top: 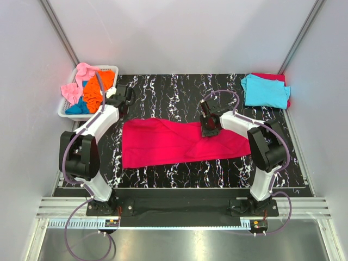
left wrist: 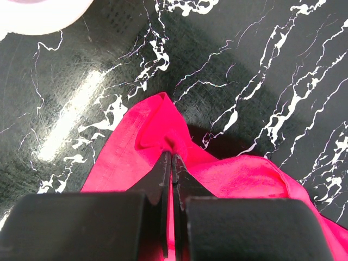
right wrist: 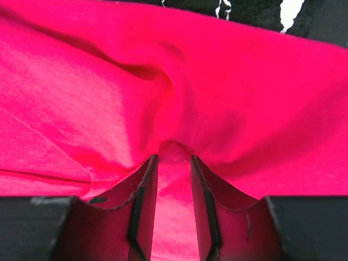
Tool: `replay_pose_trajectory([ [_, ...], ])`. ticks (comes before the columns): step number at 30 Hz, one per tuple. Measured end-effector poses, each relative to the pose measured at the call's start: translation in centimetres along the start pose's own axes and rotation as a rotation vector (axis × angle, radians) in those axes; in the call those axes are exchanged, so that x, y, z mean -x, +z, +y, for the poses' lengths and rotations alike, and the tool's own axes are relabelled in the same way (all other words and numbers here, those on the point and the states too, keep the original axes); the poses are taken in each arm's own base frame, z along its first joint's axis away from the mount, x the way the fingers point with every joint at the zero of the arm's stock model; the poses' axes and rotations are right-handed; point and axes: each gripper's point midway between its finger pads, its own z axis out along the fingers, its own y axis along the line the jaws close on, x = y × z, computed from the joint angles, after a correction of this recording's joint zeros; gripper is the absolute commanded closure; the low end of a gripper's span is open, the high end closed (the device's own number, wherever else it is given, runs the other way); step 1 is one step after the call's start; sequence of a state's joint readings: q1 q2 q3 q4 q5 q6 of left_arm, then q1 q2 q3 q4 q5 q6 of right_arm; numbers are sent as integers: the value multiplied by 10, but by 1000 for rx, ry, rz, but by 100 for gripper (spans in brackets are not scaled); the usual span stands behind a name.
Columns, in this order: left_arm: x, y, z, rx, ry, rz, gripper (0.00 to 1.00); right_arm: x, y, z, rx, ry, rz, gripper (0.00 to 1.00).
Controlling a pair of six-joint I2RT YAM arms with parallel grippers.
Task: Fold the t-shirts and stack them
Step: Fold the tshirt
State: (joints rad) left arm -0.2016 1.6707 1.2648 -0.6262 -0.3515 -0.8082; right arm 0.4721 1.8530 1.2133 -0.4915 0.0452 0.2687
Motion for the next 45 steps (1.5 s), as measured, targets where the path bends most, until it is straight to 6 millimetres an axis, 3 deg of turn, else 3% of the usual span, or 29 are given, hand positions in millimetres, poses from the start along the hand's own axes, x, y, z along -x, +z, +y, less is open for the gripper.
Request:
replay_pose_trajectory([
  [11,-1,-1,2,-1,1,0,100,-1,4,-4,-18,-14,3,67],
  [17,-1,-2,2,-1,6,0,100,-4,8,-1,-3,-16,15,65],
  [20,0,-3,2,-3,6,-3,100,-4,8,1,8,-18,17,84],
  [21,0,-3,2,-4,5,-3,100,-4,8,2,16,-18,19,99],
  [31,-2,-3,3,-1,7,0,100,-3,5,2,11,-3,15,100],
  [35,0,-5,2,-9,5,-4,100,1,-9,-2,-9,-2,-7,100],
  [45,4,-20,5,-40,9,-23,100,39,-76,-19,-99,9,-170,100],
])
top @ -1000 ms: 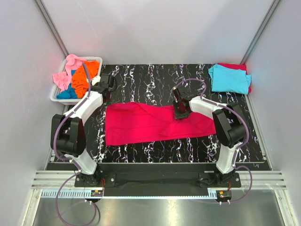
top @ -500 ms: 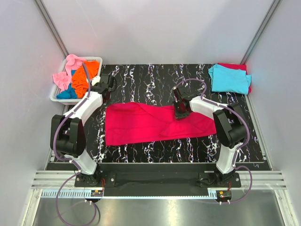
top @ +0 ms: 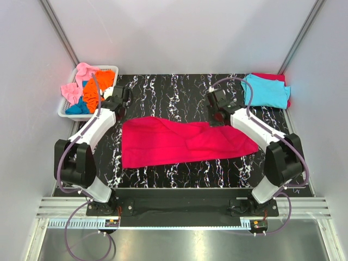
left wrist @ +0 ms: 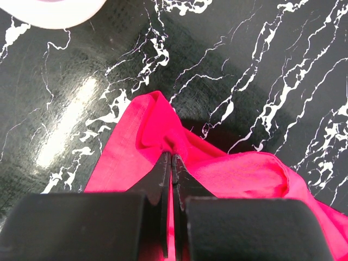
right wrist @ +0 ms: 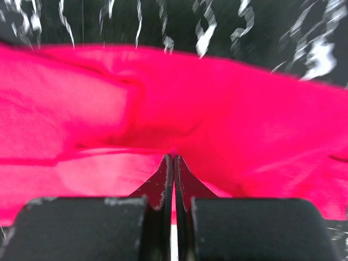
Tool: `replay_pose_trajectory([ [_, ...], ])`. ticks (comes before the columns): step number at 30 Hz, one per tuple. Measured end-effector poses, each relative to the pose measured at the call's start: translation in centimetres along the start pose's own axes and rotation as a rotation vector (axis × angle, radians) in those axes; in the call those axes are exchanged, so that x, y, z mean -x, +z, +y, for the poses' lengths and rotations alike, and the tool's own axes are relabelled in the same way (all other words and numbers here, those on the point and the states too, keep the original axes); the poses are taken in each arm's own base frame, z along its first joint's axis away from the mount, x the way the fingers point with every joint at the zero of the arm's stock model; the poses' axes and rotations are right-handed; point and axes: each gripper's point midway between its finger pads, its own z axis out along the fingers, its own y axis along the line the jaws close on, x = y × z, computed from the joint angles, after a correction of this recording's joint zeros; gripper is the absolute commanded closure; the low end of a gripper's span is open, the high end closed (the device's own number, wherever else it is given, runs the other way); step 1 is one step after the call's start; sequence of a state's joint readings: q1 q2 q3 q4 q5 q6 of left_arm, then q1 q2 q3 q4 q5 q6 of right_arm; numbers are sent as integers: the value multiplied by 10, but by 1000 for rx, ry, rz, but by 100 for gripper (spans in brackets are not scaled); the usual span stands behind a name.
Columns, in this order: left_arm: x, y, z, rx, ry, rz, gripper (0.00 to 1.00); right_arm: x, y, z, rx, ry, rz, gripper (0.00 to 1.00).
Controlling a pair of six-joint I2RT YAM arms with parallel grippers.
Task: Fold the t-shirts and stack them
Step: Fold the tshirt
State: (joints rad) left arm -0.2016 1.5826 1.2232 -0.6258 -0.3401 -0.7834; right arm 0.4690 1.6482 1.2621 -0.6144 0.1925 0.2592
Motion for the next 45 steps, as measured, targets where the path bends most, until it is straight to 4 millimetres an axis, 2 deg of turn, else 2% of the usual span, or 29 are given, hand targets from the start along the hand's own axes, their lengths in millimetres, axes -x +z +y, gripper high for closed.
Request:
replay_pose_trajectory([
  [3,2,-5,1,-7,1,-6,100,23,-10,-9,-32,15,-51,100],
  [5,4,-8,0,-14,-1,-13,100,43,-16,-22,-49,48,-86,100],
  [8,4,-10,-1,-21,-1,-12,100,76,-17,-55,-86,128,-133,100],
  [11,3,-10,-2,-26,3,-2,100,107,-10,-87,-124,190,-169,100],
  [14,8,-7,-9,-32,9,1,100,134,8,-112,-135,224,-186,100],
  [16,14,-2,-17,-36,14,4,100,147,21,-119,-123,231,-187,100],
  [22,41,24,-47,-53,21,5,100,211,55,-130,-6,247,-254,100],
  [26,61,40,-66,-75,23,-10,100,256,61,-130,72,224,-338,100],
  [28,65,43,-69,-77,23,-14,100,269,58,-126,103,206,-368,100],
  [34,75,39,-74,-91,26,-38,100,288,36,-110,190,150,-424,100],
  [37,74,40,-73,-90,28,-40,100,285,37,-106,215,134,-415,100],
  [41,61,42,-61,-70,34,-22,100,261,47,-102,229,140,-340,100],
  [45,39,40,-38,-24,26,10,100,219,54,-102,218,171,-227,100],
])
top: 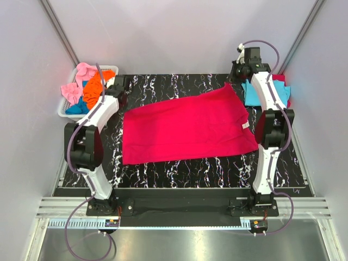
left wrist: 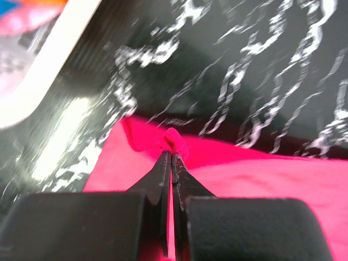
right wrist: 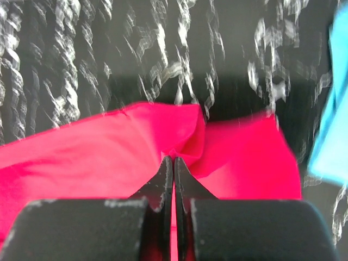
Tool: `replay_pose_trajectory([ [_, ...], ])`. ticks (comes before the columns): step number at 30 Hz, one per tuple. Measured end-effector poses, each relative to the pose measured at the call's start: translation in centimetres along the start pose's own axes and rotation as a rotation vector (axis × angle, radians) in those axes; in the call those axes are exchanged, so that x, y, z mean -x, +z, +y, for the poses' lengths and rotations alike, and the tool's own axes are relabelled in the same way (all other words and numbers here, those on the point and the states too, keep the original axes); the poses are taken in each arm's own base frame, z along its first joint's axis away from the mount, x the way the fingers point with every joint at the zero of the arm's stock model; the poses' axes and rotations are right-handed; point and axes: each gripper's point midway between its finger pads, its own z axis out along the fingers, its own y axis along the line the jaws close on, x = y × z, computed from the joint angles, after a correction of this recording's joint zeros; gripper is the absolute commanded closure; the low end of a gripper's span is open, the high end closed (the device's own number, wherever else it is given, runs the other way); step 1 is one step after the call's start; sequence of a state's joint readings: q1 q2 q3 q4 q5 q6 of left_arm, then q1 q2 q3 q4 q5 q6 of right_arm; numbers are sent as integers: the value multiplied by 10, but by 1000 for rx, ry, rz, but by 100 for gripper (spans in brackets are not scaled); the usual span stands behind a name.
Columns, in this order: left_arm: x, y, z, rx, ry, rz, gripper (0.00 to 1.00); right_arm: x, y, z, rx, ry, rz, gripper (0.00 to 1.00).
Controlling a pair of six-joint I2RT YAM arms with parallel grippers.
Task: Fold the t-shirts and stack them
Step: Fold the tshirt
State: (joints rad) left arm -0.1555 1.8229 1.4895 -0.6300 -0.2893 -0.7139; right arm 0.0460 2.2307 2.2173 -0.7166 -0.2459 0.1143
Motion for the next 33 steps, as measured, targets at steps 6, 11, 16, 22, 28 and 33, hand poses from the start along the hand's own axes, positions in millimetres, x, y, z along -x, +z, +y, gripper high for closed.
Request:
replay_pose_trajectory([
  [6,-30,-14,35,61,-44,30,100,-57,-38,-11,-85,61,89,100],
  [11,-41,-16,45,78,-61,45,100,-78,-80,-14,-143,76,73,100],
  [16,-58,-12,57,107,-68,75,100,-96,-103,-22,-210,99,59,100],
  [22,-72,-17,70,129,-75,97,100,-140,-103,-47,-345,176,121,100],
  [28,-71,-26,73,121,-94,85,100,-174,-102,-66,-459,246,171,100],
  [33,-75,-30,78,124,-109,85,100,-186,-106,-81,-548,285,169,100],
])
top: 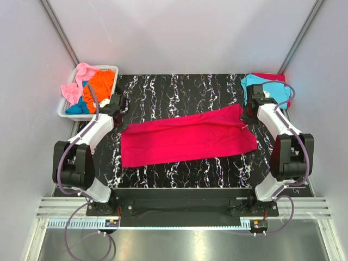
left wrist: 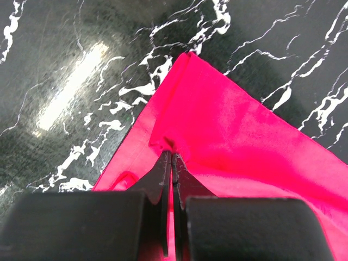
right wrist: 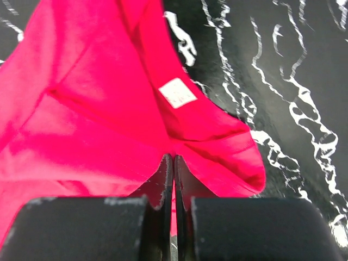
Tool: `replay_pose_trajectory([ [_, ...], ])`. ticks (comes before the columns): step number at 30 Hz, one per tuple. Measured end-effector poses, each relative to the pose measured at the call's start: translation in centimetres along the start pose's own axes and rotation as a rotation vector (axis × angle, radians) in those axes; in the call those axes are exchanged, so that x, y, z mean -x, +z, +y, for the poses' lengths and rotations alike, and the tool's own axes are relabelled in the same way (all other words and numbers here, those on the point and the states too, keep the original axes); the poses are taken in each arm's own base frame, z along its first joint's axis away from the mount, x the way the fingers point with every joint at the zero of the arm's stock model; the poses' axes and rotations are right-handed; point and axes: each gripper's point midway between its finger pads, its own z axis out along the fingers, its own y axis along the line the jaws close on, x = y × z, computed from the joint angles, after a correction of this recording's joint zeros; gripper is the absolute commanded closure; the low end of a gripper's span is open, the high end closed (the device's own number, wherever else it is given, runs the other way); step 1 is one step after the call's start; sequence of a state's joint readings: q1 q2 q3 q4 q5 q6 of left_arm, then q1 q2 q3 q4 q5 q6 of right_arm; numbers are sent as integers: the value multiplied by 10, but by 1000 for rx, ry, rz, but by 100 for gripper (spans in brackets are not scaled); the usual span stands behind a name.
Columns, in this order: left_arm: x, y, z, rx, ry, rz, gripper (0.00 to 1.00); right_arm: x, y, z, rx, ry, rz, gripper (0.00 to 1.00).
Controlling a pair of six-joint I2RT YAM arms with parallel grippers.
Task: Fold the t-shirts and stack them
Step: Fold the tshirt
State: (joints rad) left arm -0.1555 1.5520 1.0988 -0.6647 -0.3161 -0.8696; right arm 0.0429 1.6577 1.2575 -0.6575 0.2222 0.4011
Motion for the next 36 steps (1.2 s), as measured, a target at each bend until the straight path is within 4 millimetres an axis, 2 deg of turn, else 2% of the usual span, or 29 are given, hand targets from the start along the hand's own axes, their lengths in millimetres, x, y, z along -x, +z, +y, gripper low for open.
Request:
replay_pose_trajectory([
  [3,-3,-1,4,4,-2,5,100,0,-3,-8,-32,25,-15,100],
  [10,-12,-2,11,10,-6,25,100,14,-23,-24,-77,84,-89,100],
  [14,-17,-5,15,4,-12,33,99,12,-23,-27,-90,104,-91,98],
  [15,-18,-6,16,3,-13,34,96,9,-21,-29,-95,105,-84,79],
  [17,-20,-7,18,1,-13,39,88,1,-19,-31,-107,118,-64,48],
  [19,-24,-6,21,7,-15,49,84,-6,-17,-34,-119,118,-44,39],
  [21,-32,-2,26,21,-16,65,81,-10,-17,-36,-122,122,-35,34],
  [25,-49,0,42,48,-38,95,74,-10,-23,-36,-110,136,-45,34],
  [28,-52,-6,48,45,-60,93,73,-6,-29,-33,-88,148,-60,35],
  [32,-46,-14,41,2,-85,68,73,-9,-29,-24,-36,155,-37,38],
  [36,-47,-15,28,-54,-74,76,73,-14,-27,-6,63,149,-11,43],
])
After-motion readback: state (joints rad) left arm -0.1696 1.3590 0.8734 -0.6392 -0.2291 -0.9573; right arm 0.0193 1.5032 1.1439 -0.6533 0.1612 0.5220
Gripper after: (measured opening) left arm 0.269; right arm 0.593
